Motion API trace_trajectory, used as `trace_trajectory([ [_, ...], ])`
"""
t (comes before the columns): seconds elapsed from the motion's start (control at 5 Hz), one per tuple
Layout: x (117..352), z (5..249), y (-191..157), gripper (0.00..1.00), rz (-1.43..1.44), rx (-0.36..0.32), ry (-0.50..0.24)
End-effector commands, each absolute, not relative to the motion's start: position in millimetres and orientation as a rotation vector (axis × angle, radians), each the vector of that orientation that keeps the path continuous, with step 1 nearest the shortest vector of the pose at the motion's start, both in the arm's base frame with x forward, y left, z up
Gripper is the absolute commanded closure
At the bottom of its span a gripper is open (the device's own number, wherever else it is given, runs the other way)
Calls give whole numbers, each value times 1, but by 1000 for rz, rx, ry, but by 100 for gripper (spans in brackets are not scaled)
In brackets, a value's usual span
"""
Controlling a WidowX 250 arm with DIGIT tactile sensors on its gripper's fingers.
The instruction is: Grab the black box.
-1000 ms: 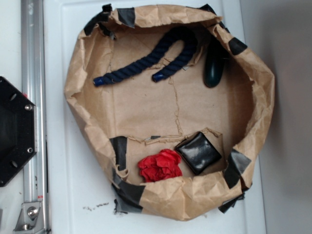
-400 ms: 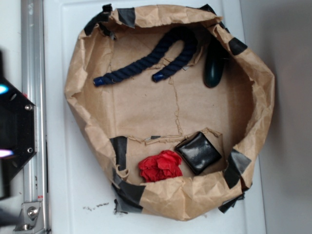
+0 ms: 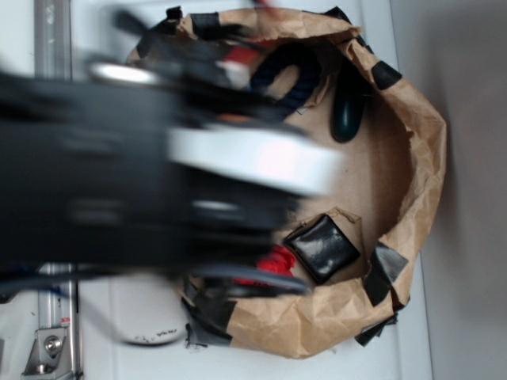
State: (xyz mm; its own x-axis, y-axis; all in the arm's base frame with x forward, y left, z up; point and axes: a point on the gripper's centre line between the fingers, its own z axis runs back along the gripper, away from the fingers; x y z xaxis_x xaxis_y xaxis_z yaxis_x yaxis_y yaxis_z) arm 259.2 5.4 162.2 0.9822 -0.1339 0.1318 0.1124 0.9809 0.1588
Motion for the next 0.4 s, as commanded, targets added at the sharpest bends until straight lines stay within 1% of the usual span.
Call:
trace_trajectory([
  [0.0,285,147,36,0,-384,191,-331],
  [0.2,304,101,30,0,-559,70,-273],
])
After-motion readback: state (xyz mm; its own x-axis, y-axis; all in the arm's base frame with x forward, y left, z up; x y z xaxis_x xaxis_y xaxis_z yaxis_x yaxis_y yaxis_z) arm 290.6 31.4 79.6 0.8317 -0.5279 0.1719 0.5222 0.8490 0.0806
